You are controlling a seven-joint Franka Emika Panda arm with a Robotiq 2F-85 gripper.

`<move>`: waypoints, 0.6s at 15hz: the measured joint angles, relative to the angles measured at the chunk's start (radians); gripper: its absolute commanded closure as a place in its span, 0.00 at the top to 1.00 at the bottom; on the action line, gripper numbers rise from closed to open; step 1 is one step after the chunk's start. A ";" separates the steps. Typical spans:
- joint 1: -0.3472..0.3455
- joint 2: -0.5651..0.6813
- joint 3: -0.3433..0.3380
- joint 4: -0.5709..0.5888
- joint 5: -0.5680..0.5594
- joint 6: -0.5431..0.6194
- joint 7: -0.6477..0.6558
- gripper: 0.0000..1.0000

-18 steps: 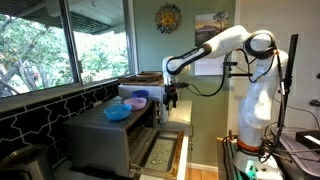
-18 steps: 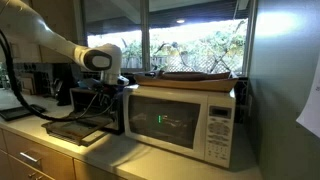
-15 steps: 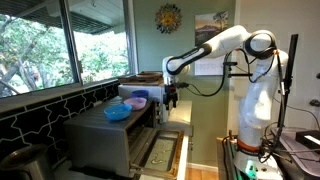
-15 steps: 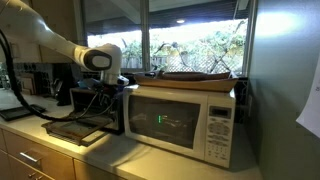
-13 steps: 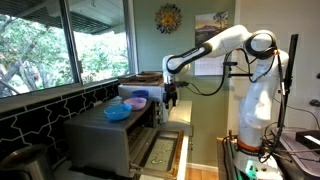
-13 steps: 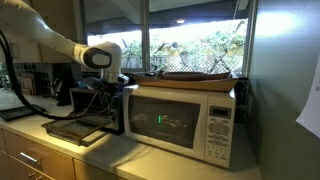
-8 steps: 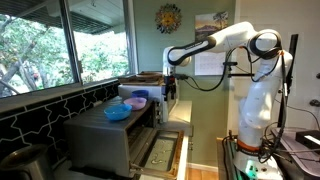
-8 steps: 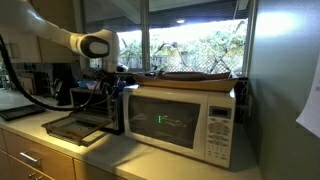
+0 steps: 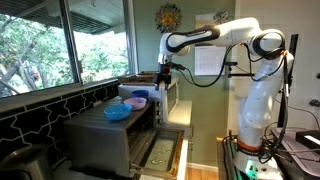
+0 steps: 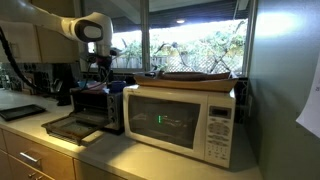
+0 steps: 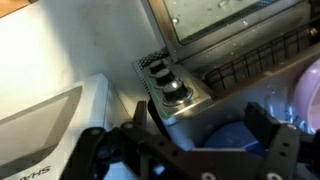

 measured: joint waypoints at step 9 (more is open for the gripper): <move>-0.001 0.097 0.077 0.030 0.016 0.297 0.333 1.00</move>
